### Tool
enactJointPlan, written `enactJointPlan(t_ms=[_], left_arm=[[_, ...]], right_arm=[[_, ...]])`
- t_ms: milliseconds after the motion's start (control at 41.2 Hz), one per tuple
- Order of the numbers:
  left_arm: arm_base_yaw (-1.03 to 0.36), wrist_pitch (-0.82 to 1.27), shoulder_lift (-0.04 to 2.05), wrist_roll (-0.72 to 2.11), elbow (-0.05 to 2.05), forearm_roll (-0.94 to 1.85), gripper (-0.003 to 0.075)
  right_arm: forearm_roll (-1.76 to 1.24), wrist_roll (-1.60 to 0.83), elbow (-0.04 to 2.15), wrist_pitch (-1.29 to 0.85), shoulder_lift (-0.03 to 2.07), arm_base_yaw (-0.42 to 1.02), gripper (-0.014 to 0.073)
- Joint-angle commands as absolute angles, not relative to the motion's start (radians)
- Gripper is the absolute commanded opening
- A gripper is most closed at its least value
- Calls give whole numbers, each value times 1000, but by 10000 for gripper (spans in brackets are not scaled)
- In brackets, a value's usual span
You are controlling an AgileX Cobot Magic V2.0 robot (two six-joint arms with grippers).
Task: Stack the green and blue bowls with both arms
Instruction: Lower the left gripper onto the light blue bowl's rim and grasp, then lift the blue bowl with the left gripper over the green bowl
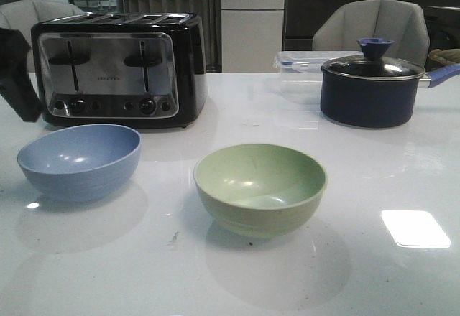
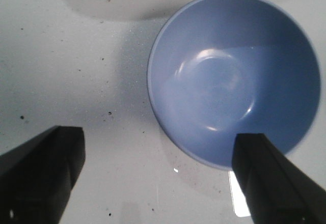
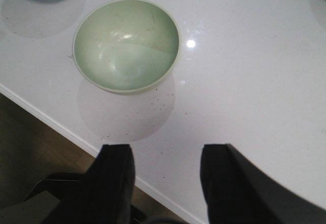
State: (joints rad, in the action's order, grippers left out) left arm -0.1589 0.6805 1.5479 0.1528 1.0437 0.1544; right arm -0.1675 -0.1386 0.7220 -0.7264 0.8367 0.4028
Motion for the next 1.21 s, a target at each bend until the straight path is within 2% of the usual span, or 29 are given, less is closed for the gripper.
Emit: enactJointPlan(t_ms=[0,218,339,533,752,970,1188], left_arm=[[-164,647,1593,153,1114,164,635],[-164,606,1705,153,1140,172,610],[-164,591,1718,153,1140,176,501],[-164,580,1720,153,1140,177,274],[-164,590,1720,153,1140,177,94],[-164,616,1706,153,1140,197,93],[-185,675,1579,233,1155,287,93]], right_arm=[[-166,-149,751,-670,828,401,426],[-166,-149,751,-670,828,401,426],[-166,-149,751,-670,828,401,426],[-166,-149,751,-670,828,401,426],[-166,-149,751,-670,828,401,426],[-166,-149,751,-670,828,401,426],[-166,-149,751,-670,828,401,426]])
